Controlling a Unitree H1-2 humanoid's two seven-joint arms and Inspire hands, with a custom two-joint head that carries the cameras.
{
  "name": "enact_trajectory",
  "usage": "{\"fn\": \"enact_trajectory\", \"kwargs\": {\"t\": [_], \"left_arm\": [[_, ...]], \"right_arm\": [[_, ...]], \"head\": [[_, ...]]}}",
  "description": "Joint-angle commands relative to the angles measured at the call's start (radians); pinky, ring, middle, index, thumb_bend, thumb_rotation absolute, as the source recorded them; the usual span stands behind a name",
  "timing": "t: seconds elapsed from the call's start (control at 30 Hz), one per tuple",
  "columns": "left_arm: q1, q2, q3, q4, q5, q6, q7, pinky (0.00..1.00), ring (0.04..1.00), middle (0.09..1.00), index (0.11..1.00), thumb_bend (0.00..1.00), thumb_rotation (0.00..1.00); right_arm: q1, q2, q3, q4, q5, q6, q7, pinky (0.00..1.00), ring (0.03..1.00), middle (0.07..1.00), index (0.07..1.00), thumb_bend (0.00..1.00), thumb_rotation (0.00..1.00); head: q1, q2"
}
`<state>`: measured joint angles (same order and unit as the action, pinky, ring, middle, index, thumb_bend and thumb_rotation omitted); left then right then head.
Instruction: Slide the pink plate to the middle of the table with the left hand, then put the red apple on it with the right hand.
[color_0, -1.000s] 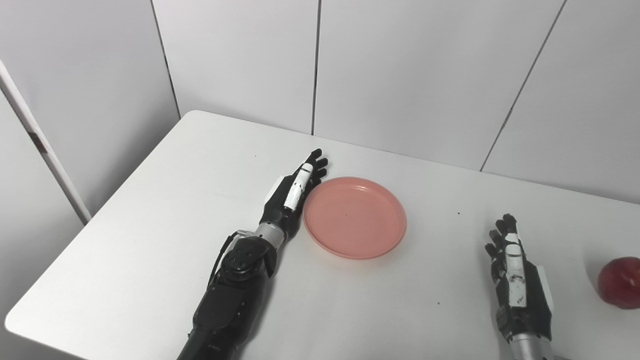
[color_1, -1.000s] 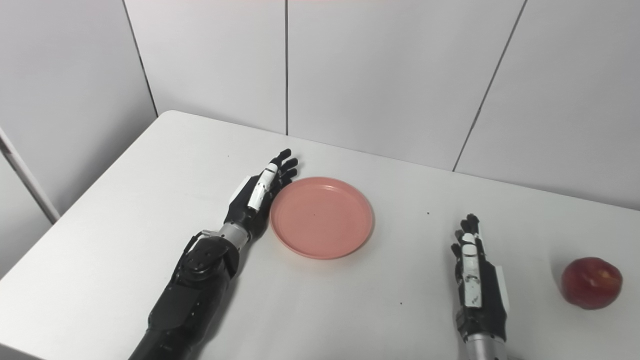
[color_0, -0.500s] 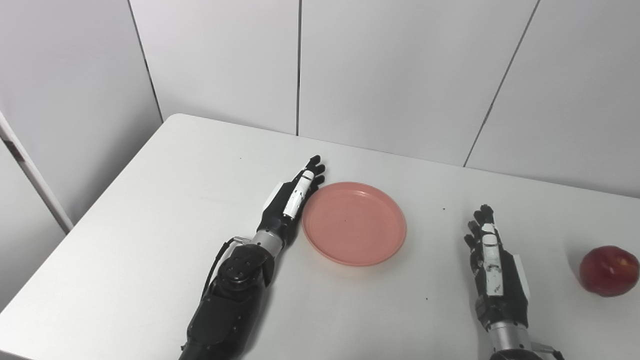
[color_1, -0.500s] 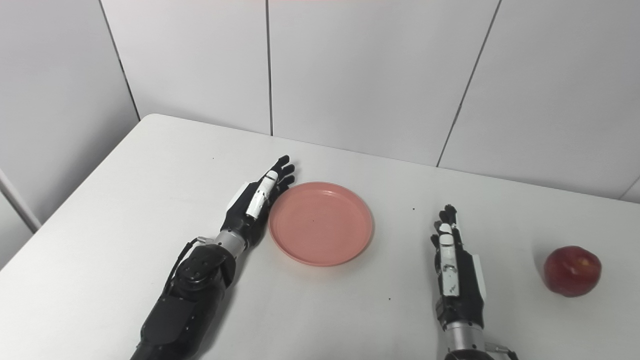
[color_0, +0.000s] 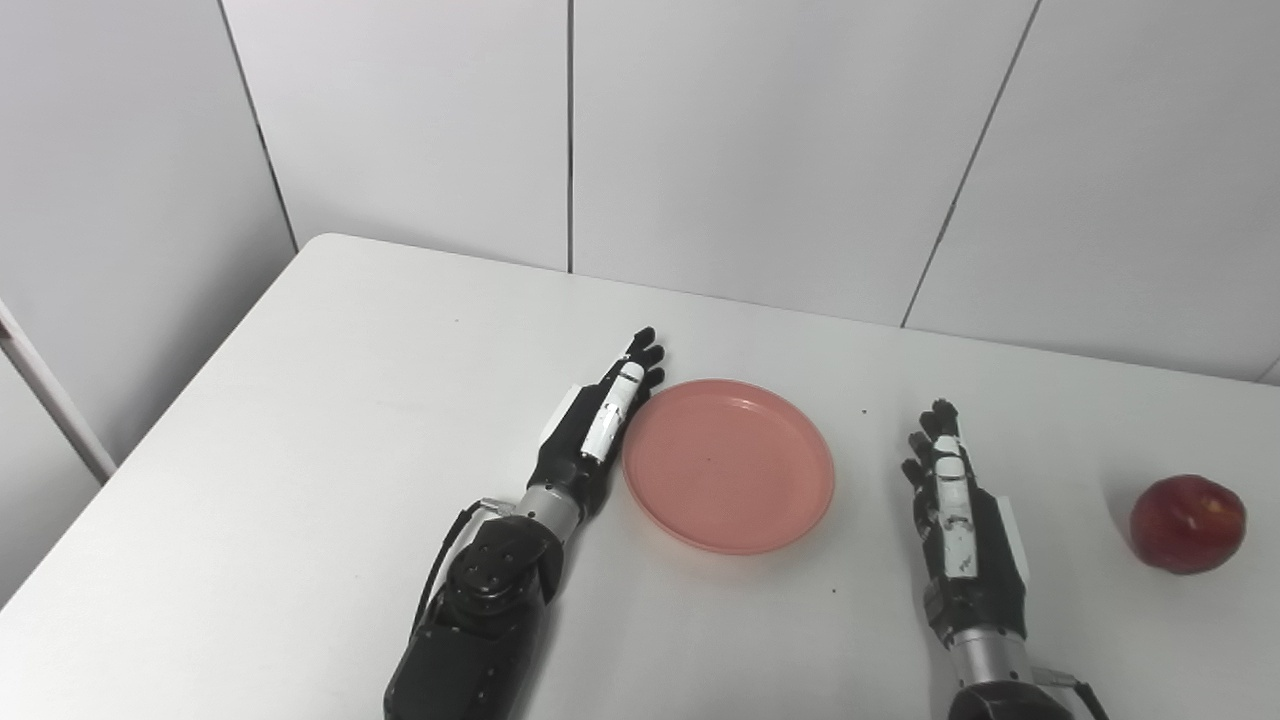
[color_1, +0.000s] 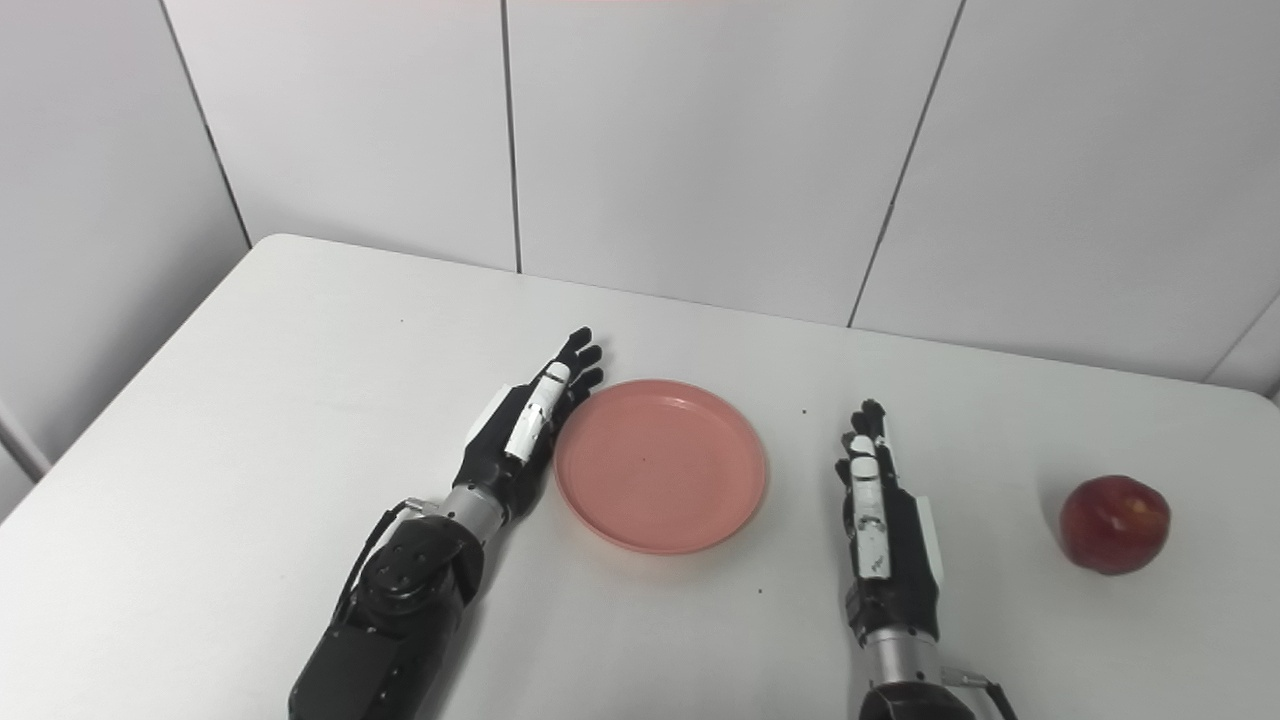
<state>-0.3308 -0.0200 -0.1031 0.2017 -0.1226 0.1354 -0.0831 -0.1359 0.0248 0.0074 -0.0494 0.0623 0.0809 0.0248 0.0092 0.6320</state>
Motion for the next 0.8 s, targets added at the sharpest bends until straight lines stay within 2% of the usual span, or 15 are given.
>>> {"fn": "enact_trajectory", "kwargs": {"t": [0.0,0.2,0.57,0.77], "left_arm": [[0.013,-0.041,-0.046,-0.008,0.009,0.043,-0.035,0.98,0.969,0.979,0.968,0.39,1.0],[0.029,-0.047,-0.063,-0.033,-0.007,0.052,-0.048,0.98,0.971,0.978,0.966,0.38,1.0],[0.063,-0.047,-0.068,-0.074,-0.044,0.08,-0.082,1.0,0.986,0.993,0.981,0.41,1.0],[0.067,-0.046,-0.059,-0.058,-0.034,0.058,-0.078,1.0,0.987,0.993,0.987,0.41,1.0]], "right_arm": [[-0.034,0.009,0.003,-0.04,-0.001,0.015,-0.005,1.0,1.0,1.0,1.0,0.21,1.0],[-0.036,0.015,0.007,-0.036,-0.011,0.003,-0.011,1.0,1.0,1.0,1.0,0.19,1.0],[-0.04,0.034,0.012,-0.051,-0.021,0.039,-0.035,1.0,1.0,1.0,1.0,0.19,1.0],[-0.038,0.028,0.019,-0.054,-0.039,0.044,-0.038,1.0,1.0,1.0,1.0,0.21,1.0]], "head": [[-0.004,0.001],[-0.026,0.009],[-0.068,0.024],[-0.088,0.027]]}}
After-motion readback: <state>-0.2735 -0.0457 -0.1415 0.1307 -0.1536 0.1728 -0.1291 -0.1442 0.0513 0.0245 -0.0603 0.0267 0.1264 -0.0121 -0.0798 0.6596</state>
